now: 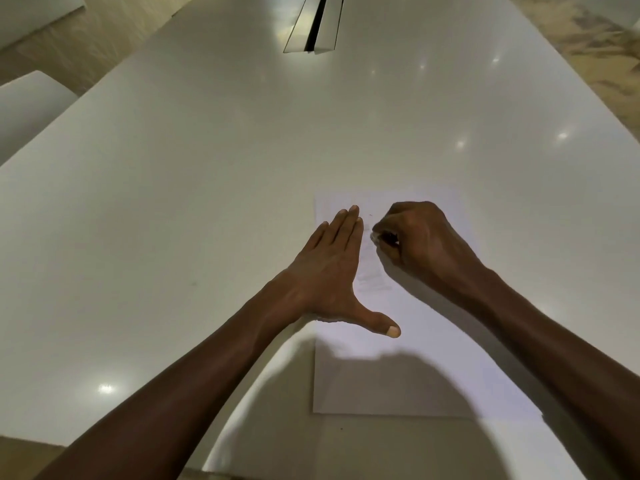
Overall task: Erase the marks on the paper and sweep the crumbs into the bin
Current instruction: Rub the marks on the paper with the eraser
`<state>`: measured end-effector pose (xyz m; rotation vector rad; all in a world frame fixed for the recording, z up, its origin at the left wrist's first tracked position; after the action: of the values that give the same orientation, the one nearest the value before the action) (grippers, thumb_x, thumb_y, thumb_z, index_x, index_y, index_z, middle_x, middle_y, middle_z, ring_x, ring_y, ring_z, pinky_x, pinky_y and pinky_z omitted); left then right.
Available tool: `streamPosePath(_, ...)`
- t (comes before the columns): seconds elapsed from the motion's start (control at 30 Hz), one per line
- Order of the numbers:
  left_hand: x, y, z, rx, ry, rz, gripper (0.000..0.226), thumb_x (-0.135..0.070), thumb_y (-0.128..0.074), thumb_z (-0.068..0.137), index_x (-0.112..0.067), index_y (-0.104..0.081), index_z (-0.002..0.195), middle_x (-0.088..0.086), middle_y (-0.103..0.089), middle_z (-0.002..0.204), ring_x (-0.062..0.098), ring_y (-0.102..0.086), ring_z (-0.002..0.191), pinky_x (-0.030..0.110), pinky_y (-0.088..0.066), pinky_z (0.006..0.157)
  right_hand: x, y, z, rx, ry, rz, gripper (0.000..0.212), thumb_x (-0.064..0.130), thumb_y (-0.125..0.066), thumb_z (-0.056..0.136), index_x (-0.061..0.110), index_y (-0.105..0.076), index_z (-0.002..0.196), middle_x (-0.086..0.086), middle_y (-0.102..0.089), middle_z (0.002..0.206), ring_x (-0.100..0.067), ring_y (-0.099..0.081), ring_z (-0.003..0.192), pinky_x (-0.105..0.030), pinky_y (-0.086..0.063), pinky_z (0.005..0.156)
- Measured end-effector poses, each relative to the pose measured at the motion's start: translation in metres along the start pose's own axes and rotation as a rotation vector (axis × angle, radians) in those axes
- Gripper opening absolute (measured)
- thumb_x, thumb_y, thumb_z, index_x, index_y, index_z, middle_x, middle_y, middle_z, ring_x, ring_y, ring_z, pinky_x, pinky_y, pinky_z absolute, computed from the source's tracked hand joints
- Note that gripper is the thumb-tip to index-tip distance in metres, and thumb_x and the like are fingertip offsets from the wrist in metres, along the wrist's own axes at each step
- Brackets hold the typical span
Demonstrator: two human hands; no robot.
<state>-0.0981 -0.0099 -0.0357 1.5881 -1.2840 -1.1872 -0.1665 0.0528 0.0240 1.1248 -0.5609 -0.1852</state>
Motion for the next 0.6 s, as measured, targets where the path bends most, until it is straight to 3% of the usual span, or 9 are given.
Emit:
streamPosePath(0.17, 0.0, 0.0, -0.001, 0.011, 0.006, 0.008, 0.161, -0.101, -0.051, 0.045, -0.007, 0.023, 0.152, 0.004, 0.037, 0.158, 0.017, 0.033, 0.145, 0.042, 0.009, 0.123, 0.017, 0.01, -0.024, 0.064, 0.011, 0.018, 0.019, 0.002, -0.057, 0.078, 0.008, -0.069, 0.065, -0.007, -0.06, 0.059, -0.02, -0.056, 0.056, -0.033, -0.046, 0.053)
streamPosePath(0.37, 0.0, -0.001, 0.001, 0.017, 0.003, 0.031, 0.16, -0.101, -0.051, 0.046, -0.006, 0.024, 0.151, 0.005, 0.038, 0.157, 0.019, 0.034, 0.144, 0.042, 0.01, 0.123, 0.042, 0.018, -0.079, 0.101, -0.023, 0.024, 0.015, 0.004, -0.06, 0.075, 0.012, -0.073, 0.07, -0.003, -0.062, 0.068, -0.016, -0.057, 0.056, -0.032, -0.049, 0.049)
streamPosePath(0.6, 0.0, -0.001, 0.002, 0.014, 0.001, 0.007, 0.162, -0.102, -0.051, 0.044, -0.007, 0.023, 0.152, 0.004, 0.036, 0.158, 0.017, 0.032, 0.146, 0.042, 0.008, 0.123, 0.009, 0.006, -0.023, 0.028, -0.019, 0.036, 0.015, 0.005, -0.059, 0.077, 0.006, -0.071, 0.068, -0.01, -0.064, 0.063, -0.02, -0.059, 0.059, -0.036, -0.049, 0.055)
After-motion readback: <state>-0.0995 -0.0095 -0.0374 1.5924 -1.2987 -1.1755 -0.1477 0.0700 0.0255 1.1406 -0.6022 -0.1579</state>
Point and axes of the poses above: each hand's wrist, its own z-axis towards the middle knuckle, its own y-axis out of the back of the hand, x = y × z, the point moved 10 cm from there along z, towards the middle knuckle
